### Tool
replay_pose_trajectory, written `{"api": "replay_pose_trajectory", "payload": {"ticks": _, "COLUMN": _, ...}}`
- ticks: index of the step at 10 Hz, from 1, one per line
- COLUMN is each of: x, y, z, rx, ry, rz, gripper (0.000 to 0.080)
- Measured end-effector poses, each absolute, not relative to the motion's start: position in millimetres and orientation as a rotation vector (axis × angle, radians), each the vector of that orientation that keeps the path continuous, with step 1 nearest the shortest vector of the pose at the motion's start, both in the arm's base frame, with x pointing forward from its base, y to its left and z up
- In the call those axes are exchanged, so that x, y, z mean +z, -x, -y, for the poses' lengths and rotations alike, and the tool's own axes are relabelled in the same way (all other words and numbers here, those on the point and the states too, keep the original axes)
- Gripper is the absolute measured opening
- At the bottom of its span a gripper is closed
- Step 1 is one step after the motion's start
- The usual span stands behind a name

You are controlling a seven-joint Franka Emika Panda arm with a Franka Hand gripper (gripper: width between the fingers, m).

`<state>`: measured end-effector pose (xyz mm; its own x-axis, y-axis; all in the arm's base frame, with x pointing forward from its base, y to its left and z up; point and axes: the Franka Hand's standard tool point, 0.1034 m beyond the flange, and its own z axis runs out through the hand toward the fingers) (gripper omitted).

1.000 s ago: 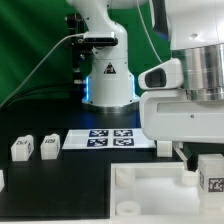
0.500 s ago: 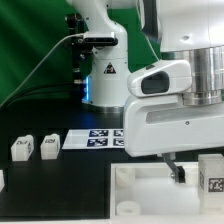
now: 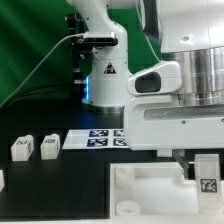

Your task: Assemble one leg

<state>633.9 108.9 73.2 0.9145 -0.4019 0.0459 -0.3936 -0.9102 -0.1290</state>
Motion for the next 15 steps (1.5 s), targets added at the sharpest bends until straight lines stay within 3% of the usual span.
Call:
{"api": "replay_pose_trajectory", "payload": {"ticks": 6, "x": 69.5, "y": -627.6, "z": -116.1, "rx": 0.026, "ry": 2.096, "rz": -2.070, "gripper": 0.0292}}
{"api": "replay_pose_trajectory", "payload": {"ticks": 11, "x": 68.4, "y": -626.7, "z": -114.3, "rx": 0.065, "ry": 1.910, "rz": -2.205, "gripper": 0.0294}}
{"api": "replay_pose_trajectory", "payload": {"ticks": 13, "x": 69.8, "y": -627.0, "z": -117.8, "rx": 0.031, "ry": 2.117, "rz": -1.998, "gripper": 0.0580}}
{"api": "replay_pose_trajectory", "payload": {"ticks": 15, "x": 77.3, "y": -628.7, "z": -118.5, "rx": -0.009, "ry": 2.427, "rz": -1.614, "gripper": 0.0628}}
